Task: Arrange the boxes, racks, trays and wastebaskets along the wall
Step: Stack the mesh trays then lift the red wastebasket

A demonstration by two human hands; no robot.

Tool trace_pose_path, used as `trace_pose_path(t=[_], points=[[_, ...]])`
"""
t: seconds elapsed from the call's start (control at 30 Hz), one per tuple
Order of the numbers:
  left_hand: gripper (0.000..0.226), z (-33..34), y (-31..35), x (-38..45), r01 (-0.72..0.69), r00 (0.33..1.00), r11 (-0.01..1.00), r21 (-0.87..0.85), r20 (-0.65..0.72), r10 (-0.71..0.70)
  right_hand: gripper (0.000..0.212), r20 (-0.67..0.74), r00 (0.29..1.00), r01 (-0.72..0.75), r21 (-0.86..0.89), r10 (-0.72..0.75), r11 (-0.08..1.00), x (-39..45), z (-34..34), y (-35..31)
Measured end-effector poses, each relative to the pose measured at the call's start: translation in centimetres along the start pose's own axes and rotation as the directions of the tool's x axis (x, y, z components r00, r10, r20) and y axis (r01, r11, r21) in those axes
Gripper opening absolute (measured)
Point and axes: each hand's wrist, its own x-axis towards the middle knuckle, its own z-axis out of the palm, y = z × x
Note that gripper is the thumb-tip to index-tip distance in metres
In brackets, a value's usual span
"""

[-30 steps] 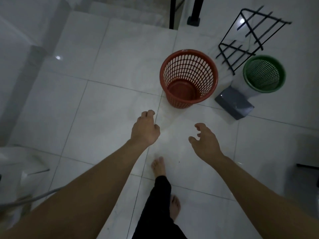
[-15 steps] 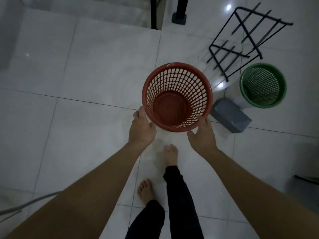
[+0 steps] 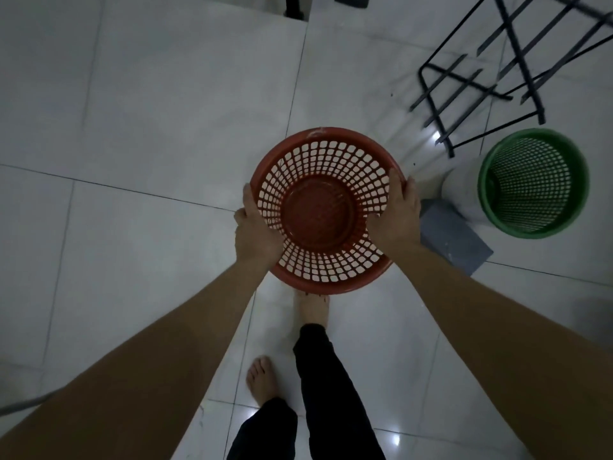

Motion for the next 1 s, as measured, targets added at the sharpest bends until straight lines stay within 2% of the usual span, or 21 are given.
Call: trace_pose_path(t=[0.2,0.33,0.53,0.7,0.8,1.0], points=[[0.089,-1.5,1.0,-0.4,0.029,0.997,0.995,0.093,-0.075,-0.023,0.085,0.013,0.999,-0.031,-0.007,0.031,0.999,0.2,-1.5,-1.2],[0.091,-5.0,1.5,-1.0,0.033,0.992,0.991,0.129,-0.129,-0.016,0.099,0.027,1.0,-0.004,-0.027,0.005,1.0,-1.3,-2.6,-3.0],[0.092,-11.2,-0.3,-1.8,0.04,0.977,0.986,0.16,-0.215,-0.005,0.098,0.086,0.982,0.174,-0.059,-0.168,0.983,-3.0,-2.9,-8.2],[0.086,-16.3,-4.1,-2.2,0.117,0.948,0.987,0.107,-0.309,-0.079,0.089,0.128,0.944,0.313,-0.069,-0.303,0.947,-5.1,-0.9,-14.5],[0.085,-19.4,-7.7,-2.6,0.151,0.928,0.986,0.065,-0.352,-0.119,0.09,0.143,0.9,0.426,-0.099,-0.411,0.899,-6.6,1.7,-17.9],[0.08,-26.1,-16.9,-4.4,0.233,0.868,0.972,-0.022,-0.445,-0.218,0.092,0.232,0.826,0.546,-0.102,-0.514,0.831,-11.7,7.2,-25.7]])
